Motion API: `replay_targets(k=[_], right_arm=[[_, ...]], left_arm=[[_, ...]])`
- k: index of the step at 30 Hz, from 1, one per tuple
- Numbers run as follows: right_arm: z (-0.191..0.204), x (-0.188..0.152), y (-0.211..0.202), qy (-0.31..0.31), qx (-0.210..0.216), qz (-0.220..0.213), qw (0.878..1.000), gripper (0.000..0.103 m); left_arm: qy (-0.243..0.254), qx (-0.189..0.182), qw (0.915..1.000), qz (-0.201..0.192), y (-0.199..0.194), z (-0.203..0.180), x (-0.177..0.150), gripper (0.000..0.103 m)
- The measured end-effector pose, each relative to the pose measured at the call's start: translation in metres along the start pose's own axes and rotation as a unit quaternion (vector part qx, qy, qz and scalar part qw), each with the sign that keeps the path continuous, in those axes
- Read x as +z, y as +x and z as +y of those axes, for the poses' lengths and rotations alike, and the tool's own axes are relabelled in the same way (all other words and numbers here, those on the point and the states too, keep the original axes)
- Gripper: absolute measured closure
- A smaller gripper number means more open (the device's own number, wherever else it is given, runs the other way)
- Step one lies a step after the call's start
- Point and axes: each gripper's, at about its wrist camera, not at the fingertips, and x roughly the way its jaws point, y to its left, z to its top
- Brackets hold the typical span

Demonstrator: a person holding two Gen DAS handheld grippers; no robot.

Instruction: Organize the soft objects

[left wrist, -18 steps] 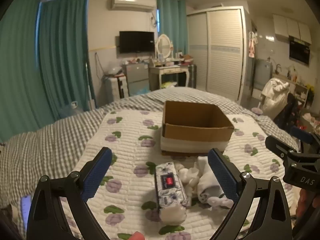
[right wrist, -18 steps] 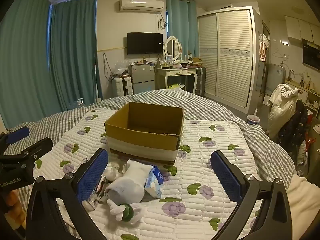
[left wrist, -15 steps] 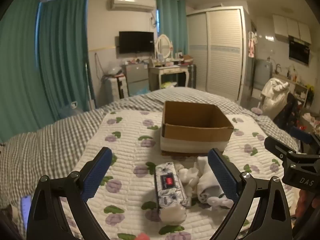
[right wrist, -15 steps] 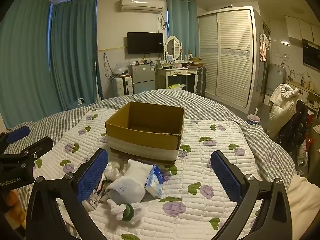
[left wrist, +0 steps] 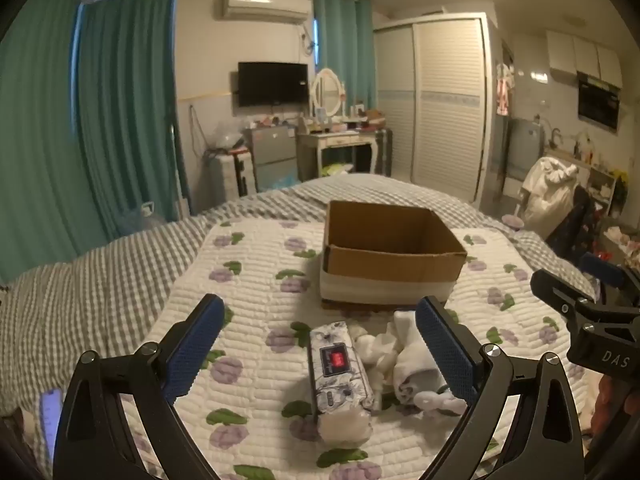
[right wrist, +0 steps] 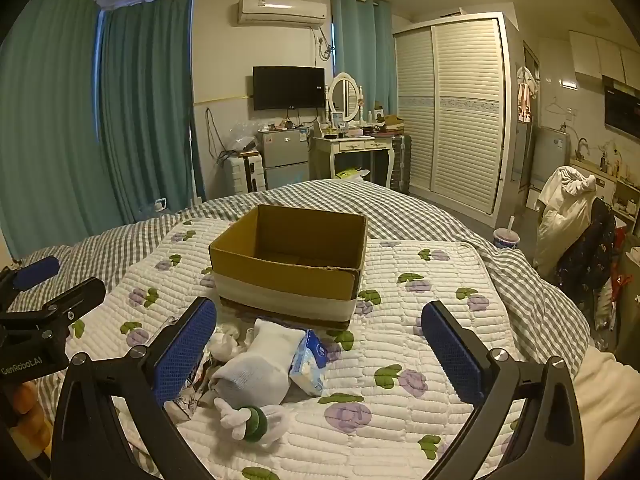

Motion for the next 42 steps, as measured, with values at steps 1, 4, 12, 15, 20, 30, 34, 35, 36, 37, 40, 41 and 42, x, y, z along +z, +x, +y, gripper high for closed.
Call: replay_targets(k=[1, 4, 12, 15, 20, 30, 34, 35, 36, 37, 40, 41, 42], right_arm=[[0.0002, -0.0002, -0.0003, 0.000, 0.000, 0.000, 1.000, 0.000], [0.0007, -0.0007, 0.0000, 0.000, 0.000, -0.001, 1.000, 0.000], [0.0016, -0.0016, 0.0005, -0.003, 0.000, 0.001, 1.000, 0.000], [0.0012, -0.0015, 0.0000, -0.003, 0.000, 0.001, 1.000, 0.000], [0.0039, -0.0033, 0.0007, -0.003, 0.001, 0.002, 1.000, 0.000], [0.0069, -0.0045, 0.0013, -0.004, 0.002, 0.004, 1.000, 0.000], [0.0077, -0.0049, 0.0011, -0.004, 0.001, 0.005, 1.000, 0.000], [0.0077, -0.0051, 0.0018, -0.004, 0.001, 0.005, 1.000, 0.000], [0.0078, -0.0049, 0.0017, -0.004, 0.002, 0.005, 1.000, 0.000], [0.0074, -0.0074, 0.0029, -0.005, 0.002, 0.005, 1.000, 0.000], [0.0073, -0.0069, 0.0026, -0.005, 0.002, 0.005, 1.000, 0.000], [0.0069, -0.0090, 0.0044, -0.005, 0.003, 0.006, 1.000, 0.000], [0.0067, -0.0090, 0.0046, -0.005, 0.003, 0.006, 1.000, 0.000]], left_arm=[[0.000, -0.001, 1.0000, 0.001, 0.0002, 0.0000, 0.0016, 0.005], [0.000, -0.002, 1.0000, -0.002, -0.0008, -0.0007, -0.0012, 0.005], [0.000, -0.001, 1.0000, -0.003, -0.0009, -0.0008, -0.0020, 0.005], [-0.002, 0.000, 1.0000, -0.003, -0.0015, -0.0008, -0.0022, 0.005], [-0.002, 0.000, 1.0000, -0.004, -0.0019, 0.0004, -0.0024, 0.005], [-0.003, 0.001, 1.0000, -0.003, -0.0028, 0.0006, -0.0048, 0.005], [-0.005, 0.000, 1.0000, 0.000, -0.0025, 0.0018, -0.0065, 0.005], [-0.004, 0.000, 1.0000, 0.000, -0.0021, 0.0016, -0.0071, 0.005], [-0.004, 0.000, 1.0000, 0.001, -0.0020, 0.0015, -0.0071, 0.005], [-0.004, 0.000, 1.0000, 0.001, -0.0018, 0.0017, -0.0076, 0.005], [-0.004, 0.000, 1.0000, 0.001, -0.0012, 0.0015, -0.0081, 0.005], [-0.003, 0.001, 1.0000, 0.001, -0.0012, 0.0015, -0.0083, 0.005], [-0.003, 0.001, 1.0000, 0.001, -0.0015, 0.0016, -0.0080, 0.005]])
